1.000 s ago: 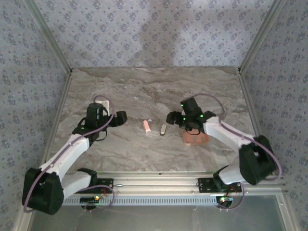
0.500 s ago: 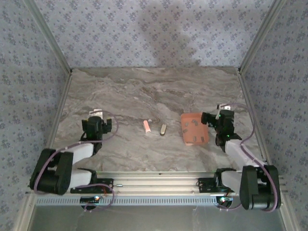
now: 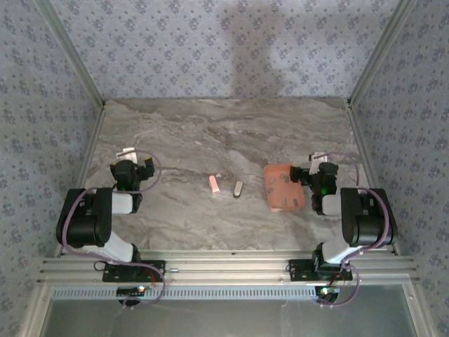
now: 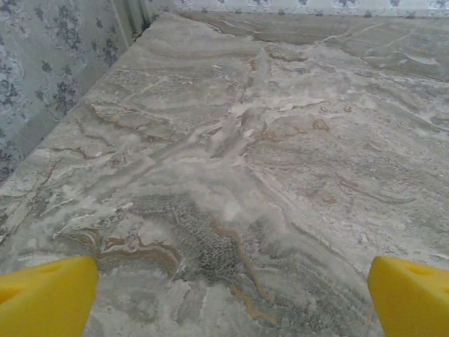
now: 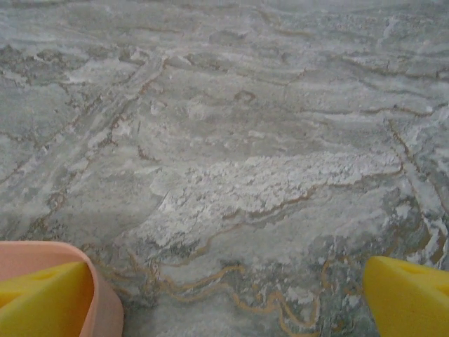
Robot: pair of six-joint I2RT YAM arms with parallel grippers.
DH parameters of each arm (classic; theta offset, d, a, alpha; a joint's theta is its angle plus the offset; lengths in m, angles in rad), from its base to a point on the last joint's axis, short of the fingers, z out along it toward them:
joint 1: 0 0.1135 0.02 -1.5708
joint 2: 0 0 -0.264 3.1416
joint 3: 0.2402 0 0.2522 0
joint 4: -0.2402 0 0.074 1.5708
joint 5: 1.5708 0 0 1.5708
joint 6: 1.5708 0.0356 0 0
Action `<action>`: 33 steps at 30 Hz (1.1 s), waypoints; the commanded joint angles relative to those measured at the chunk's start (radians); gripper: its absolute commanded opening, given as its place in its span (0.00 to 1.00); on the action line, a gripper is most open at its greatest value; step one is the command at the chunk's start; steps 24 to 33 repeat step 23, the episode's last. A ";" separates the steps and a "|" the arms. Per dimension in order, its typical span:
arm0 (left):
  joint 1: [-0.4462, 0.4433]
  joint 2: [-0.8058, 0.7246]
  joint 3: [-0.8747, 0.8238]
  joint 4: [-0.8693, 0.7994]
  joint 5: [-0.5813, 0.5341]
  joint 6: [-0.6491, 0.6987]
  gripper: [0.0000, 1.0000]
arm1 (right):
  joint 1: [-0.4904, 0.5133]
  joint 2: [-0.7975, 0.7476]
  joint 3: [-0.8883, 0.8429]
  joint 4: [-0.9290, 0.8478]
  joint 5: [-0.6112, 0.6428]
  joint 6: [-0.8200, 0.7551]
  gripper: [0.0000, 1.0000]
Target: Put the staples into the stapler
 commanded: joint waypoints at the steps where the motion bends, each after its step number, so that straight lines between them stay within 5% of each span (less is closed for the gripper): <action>1: -0.007 -0.011 0.016 -0.013 0.021 -0.005 0.98 | -0.001 0.000 0.032 0.056 0.045 0.000 1.00; 33: -0.005 -0.010 0.016 -0.016 0.033 -0.005 0.98 | 0.003 -0.004 0.035 0.042 0.051 -0.004 1.00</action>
